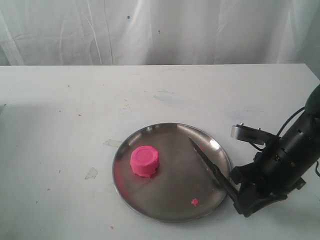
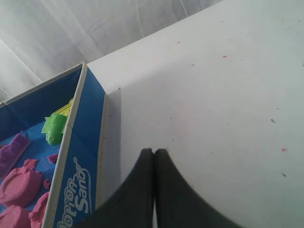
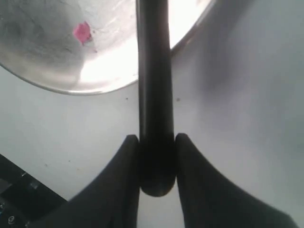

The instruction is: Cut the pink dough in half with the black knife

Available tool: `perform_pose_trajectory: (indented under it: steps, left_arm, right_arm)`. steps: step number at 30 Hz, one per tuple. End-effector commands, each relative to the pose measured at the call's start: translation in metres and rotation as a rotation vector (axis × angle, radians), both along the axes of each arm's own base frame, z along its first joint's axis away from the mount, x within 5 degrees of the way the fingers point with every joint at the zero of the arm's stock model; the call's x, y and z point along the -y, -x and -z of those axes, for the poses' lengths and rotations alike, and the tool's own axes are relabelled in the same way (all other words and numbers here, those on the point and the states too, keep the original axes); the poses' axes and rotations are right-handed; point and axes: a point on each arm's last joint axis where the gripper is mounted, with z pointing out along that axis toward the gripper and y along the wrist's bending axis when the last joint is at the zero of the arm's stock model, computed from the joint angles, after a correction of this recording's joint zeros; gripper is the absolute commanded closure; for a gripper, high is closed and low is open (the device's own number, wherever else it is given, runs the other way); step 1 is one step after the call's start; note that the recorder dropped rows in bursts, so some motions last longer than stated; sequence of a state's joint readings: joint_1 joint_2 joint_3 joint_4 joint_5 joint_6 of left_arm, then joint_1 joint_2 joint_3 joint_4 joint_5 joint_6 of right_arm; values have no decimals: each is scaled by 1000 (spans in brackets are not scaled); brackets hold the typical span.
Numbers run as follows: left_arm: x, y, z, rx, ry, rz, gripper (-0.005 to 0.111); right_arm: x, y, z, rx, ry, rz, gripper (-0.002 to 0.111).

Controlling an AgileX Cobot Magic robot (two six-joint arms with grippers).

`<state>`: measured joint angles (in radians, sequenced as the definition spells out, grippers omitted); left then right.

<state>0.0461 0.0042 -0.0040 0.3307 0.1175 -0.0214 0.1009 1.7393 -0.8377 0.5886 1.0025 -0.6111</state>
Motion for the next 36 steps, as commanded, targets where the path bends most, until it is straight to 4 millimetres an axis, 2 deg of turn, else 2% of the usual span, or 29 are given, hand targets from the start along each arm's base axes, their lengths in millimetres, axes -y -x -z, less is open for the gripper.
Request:
perform_pose_trajectory:
  steps: [1,5,22,26,30,32,34,36]
  left_arm:
    - [0,0,1,4,2,-3,107]
    - [0,0,1,4,2,-3,107]
    - [0,0,1,4,2,-3,107]
    - [0,0,1,4,2,-3,107]
    - [0,0,1,4,2,-3,107]
    - [0,0,1,4,2,-3,107]
    - [0,0,1,4,2,-3,107]
    - [0,0,1,4,2,-3,107]
  right_arm:
    - [2,-2,1,16,-1,1,80]
    - [3,-5,2,52,12,17,68]
    - [5,-15,-2,120,43,10,68]
    - [4,-21,-13,161,40,4,68]
    - [3,-21,-37,241,25,1,68]
    - [-7,-14,-54,296,9,-28,68]
    - [-28,-2,-66,343,9,-138,68]
    - [-50,12,-68,365,99,-252,68]
